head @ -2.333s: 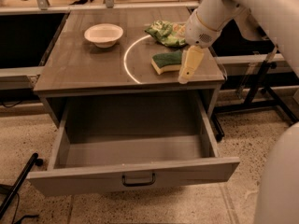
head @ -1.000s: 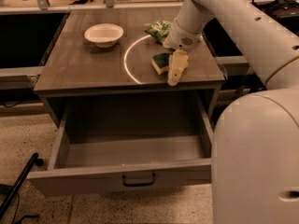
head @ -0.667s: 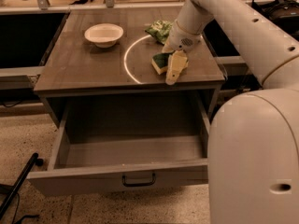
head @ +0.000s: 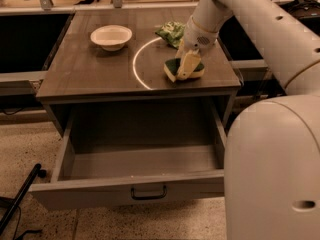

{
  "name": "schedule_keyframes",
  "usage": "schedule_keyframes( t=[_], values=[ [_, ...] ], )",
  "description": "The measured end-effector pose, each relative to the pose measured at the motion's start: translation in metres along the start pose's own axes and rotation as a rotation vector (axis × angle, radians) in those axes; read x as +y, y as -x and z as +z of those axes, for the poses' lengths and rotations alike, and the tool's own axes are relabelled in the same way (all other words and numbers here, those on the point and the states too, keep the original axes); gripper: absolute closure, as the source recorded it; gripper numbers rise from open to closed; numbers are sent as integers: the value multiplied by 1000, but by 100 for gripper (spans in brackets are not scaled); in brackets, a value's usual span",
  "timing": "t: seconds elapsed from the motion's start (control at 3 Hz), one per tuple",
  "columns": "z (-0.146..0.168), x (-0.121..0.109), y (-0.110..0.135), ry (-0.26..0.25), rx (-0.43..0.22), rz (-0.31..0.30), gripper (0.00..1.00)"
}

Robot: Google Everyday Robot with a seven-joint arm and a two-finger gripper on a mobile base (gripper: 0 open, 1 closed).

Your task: Place sponge into top drawer

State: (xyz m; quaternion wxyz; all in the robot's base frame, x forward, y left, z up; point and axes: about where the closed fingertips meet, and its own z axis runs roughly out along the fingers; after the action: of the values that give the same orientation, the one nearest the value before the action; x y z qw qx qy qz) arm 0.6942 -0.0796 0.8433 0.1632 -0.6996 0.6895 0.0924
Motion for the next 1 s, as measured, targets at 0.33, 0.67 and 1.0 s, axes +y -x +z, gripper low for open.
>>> schedule_keyframes(
  t=[0.33,0.67,1.0],
  values=[
    [-20,5,8,-37,-4,-19,96],
    [-17,32,16,-49,-37,52,100],
    [-18,31,17,-50,-38,52,100]
  ],
)
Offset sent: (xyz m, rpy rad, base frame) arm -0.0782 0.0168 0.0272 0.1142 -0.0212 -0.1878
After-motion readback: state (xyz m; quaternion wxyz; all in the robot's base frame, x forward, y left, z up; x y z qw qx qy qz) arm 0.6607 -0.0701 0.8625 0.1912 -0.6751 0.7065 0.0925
